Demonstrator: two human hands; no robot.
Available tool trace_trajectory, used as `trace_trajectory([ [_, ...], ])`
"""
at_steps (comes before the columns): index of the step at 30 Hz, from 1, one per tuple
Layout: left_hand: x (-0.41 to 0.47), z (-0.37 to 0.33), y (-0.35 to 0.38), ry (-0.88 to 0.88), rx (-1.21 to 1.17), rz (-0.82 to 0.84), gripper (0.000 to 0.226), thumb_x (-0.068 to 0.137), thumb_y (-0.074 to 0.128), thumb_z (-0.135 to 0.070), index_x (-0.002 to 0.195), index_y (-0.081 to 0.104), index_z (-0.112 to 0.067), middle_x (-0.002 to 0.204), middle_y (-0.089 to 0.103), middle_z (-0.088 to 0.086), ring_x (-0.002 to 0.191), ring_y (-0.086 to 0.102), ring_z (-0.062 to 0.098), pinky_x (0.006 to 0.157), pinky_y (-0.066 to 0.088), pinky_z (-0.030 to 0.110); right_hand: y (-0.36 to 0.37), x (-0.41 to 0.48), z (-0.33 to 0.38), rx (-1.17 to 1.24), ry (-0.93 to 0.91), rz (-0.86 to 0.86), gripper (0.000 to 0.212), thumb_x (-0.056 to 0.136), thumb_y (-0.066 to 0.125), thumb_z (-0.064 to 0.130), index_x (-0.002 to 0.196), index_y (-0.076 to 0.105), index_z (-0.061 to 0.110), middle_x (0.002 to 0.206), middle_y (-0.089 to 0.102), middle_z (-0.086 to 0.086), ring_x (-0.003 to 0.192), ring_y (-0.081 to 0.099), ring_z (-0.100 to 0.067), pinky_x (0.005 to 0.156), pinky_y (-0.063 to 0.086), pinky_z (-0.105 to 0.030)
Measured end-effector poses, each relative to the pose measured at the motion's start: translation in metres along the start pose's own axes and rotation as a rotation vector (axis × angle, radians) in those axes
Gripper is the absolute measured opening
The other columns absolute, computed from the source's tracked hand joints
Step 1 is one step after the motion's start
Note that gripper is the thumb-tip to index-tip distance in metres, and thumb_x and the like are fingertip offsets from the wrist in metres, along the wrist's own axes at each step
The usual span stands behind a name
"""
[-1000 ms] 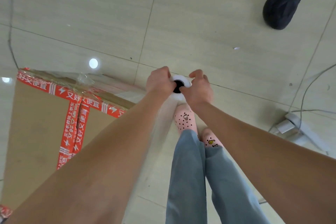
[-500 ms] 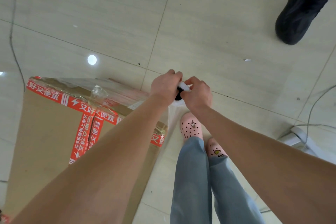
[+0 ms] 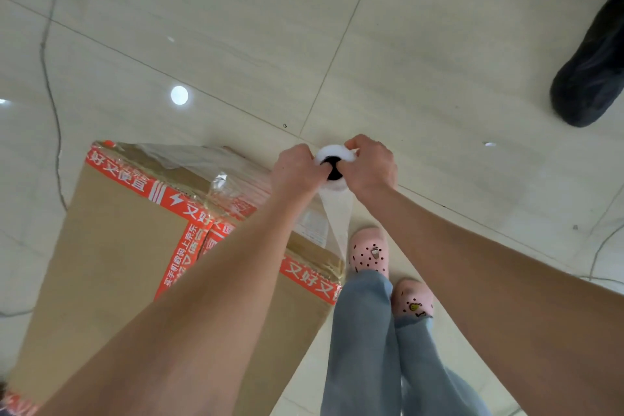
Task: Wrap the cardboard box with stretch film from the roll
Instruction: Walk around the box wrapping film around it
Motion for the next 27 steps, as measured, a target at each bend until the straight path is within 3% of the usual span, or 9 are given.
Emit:
trace_trajectory([
  [3, 0.002, -0.005, -0.004, 0.068, 0.081, 0.024, 0.020, 0.082, 0.060, -0.025, 0.092, 0.050, -0.011, 0.088, 0.058, 0.006, 0.079, 0.055, 0.024, 0.059, 0.037, 0.030, 0.005, 0.004, 0.009, -0.050, -0.010, 0.044, 0.032, 0.082, 0.060, 0.016, 0.111, 0.061, 0.030, 0.114, 0.060, 0.001, 0.092, 0.058, -0.020, 0.056, 0.035, -0.024],
  [7, -0.002, -0.040, -0.003, 0.341, 0.260, 0.003, 0.028, 0.086, 0.056, -0.015, 0.112, 0.048, -0.011, 0.107, 0.054, 0.008, 0.091, 0.059, 0.029, 0.063, 0.041, 0.035, 0.011, 0.000, 0.013, -0.132, -0.054, 0.069, 0.029, 0.085, 0.059, 0.018, 0.112, 0.062, 0.028, 0.111, 0.060, 0.002, 0.082, 0.053, -0.017, 0.052, 0.033, -0.022],
  [12, 0.005, -0.055, -0.007, 0.388, 0.310, -0.017, 0.013, 0.086, 0.053, -0.013, 0.098, 0.052, -0.010, 0.092, 0.054, 0.007, 0.083, 0.059, 0.029, 0.062, 0.043, 0.034, 0.004, 0.007, 0.020, -0.173, -0.057, 0.051, 0.020, 0.087, 0.058, 0.018, 0.107, 0.060, 0.021, 0.104, 0.064, -0.001, 0.085, 0.059, -0.021, 0.063, 0.040, -0.028],
  [17, 0.029, -0.043, -0.023, 0.206, 0.111, -0.068, 0.005, 0.086, 0.050, -0.015, 0.086, 0.052, -0.011, 0.078, 0.055, 0.004, 0.071, 0.055, 0.024, 0.056, 0.040, 0.032, -0.003, 0.027, 0.052, -0.252, -0.138, 0.097, 0.020, 0.089, 0.054, 0.018, 0.107, 0.060, 0.023, 0.102, 0.065, -0.003, 0.091, 0.061, -0.024, 0.066, 0.042, -0.029],
  [21, 0.036, -0.004, -0.030, -0.092, -0.225, -0.107, 0.009, 0.081, 0.056, -0.020, 0.080, 0.050, -0.012, 0.072, 0.053, -0.001, 0.069, 0.052, 0.022, 0.051, 0.033, 0.028, -0.005, 0.039, 0.073, -0.240, -0.176, 0.106, 0.029, 0.086, 0.059, 0.021, 0.114, 0.055, 0.022, 0.116, 0.055, 0.000, 0.099, 0.059, -0.025, 0.072, 0.045, -0.033],
  [24, 0.034, 0.019, -0.031, -0.282, -0.338, -0.087, 0.017, 0.082, 0.056, -0.029, 0.084, 0.053, -0.012, 0.081, 0.059, 0.003, 0.078, 0.059, 0.026, 0.058, 0.038, 0.028, -0.002, 0.050, 0.085, -0.259, -0.160, 0.137, 0.036, 0.084, 0.062, 0.025, 0.119, 0.052, 0.022, 0.119, 0.053, -0.002, 0.102, 0.058, -0.025, 0.071, 0.038, -0.029],
  [27, 0.038, 0.018, -0.035, -0.271, -0.305, -0.056, 0.022, 0.082, 0.057, -0.030, 0.091, 0.054, -0.011, 0.094, 0.064, 0.009, 0.089, 0.061, 0.029, 0.067, 0.045, 0.032, 0.002, 0.059, 0.101, -0.311, -0.191, 0.176, 0.031, 0.083, 0.059, 0.019, 0.114, 0.055, 0.023, 0.116, 0.055, -0.004, 0.099, 0.058, -0.026, 0.069, 0.038, -0.029],
])
Point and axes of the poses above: each hand's wrist, its own x-axis towards the middle knuckle, its own y-axis out of the palm, z = x × y, the point moved 10 cm from there along x, towards the middle knuckle
